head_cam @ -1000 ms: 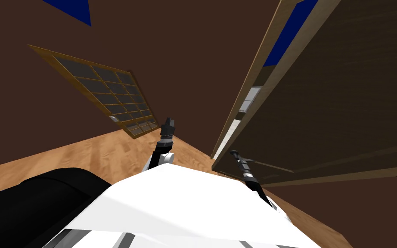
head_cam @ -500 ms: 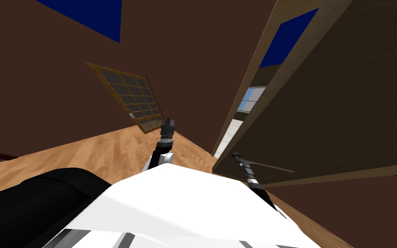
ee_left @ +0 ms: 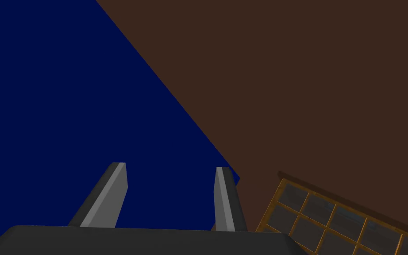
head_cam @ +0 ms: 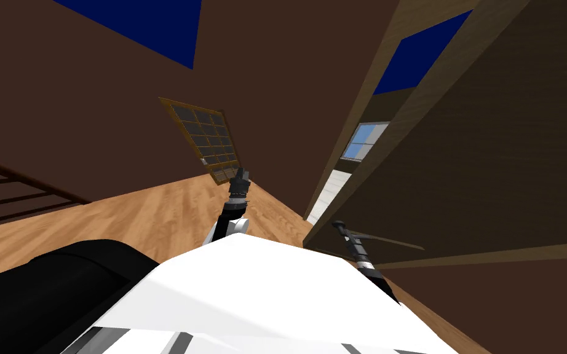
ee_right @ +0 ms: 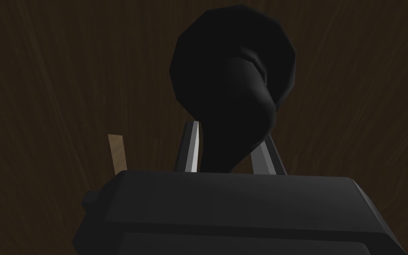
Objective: Pull the door open
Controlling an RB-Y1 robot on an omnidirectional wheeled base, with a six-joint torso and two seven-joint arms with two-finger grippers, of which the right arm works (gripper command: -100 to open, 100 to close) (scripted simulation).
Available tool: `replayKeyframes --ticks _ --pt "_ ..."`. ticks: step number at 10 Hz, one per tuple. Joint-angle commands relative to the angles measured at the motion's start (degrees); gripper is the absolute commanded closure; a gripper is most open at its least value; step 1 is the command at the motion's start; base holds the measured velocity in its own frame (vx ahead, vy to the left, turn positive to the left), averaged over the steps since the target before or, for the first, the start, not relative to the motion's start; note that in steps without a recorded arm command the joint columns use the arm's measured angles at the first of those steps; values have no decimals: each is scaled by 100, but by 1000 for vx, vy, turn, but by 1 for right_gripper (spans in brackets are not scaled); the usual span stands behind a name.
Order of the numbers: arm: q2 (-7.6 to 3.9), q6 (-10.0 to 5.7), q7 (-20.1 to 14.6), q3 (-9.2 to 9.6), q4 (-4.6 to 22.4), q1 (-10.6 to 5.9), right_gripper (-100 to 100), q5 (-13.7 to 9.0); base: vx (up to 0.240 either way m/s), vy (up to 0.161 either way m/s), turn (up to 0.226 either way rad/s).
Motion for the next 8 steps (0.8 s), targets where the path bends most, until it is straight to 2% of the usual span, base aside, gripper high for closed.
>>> replayKeyframes --ticks 1,6,7,8 --pt "-58 -187 -30 99 84 73 100 -39 -239 -124 184" --pt "-247 -644 -120 325 216 267 100 -172 -192 -58 159" --pt "-188 -601 -127 334 234 231 100 -137 -82 -20 26" --pt "-210 -700 -153 396 283 252 100 -158 -147 -57 165"
